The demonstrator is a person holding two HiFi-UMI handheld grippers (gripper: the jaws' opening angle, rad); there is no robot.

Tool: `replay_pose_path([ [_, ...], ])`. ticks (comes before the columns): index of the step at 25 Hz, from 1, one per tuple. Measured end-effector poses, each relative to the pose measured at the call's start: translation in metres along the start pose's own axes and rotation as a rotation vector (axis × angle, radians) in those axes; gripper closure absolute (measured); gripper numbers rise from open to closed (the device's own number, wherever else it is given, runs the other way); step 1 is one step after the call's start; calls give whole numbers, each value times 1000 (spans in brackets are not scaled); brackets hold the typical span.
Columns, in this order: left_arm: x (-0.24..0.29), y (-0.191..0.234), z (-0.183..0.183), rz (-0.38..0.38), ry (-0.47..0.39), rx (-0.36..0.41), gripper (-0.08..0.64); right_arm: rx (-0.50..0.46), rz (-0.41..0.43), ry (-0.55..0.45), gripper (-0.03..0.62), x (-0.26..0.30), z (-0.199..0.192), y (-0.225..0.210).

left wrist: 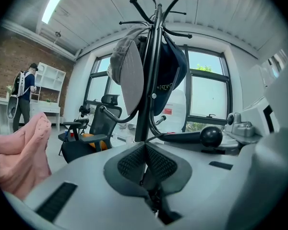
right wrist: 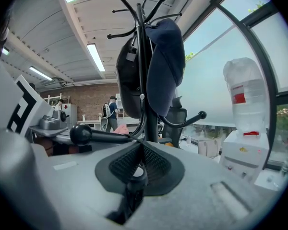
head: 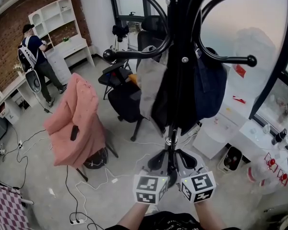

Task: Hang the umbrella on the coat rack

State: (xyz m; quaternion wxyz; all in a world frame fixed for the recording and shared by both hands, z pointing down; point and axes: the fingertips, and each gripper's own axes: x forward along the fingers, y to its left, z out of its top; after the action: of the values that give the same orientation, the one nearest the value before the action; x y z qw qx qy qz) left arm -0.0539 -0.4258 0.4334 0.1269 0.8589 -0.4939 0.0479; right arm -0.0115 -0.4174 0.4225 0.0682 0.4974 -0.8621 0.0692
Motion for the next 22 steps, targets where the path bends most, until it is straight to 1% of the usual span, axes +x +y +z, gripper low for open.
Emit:
replay_pose_path([
  [9,11,0,-10,4,24,-4,548,-14,3,16,580,9,-7,1],
  [17,15,-6,-21,-17,41,14,548,-64,13,38,580,11,-15,5],
  [22,13,-8,-30,-39,46,36,548,-60,41,48,578,10,-24,7],
])
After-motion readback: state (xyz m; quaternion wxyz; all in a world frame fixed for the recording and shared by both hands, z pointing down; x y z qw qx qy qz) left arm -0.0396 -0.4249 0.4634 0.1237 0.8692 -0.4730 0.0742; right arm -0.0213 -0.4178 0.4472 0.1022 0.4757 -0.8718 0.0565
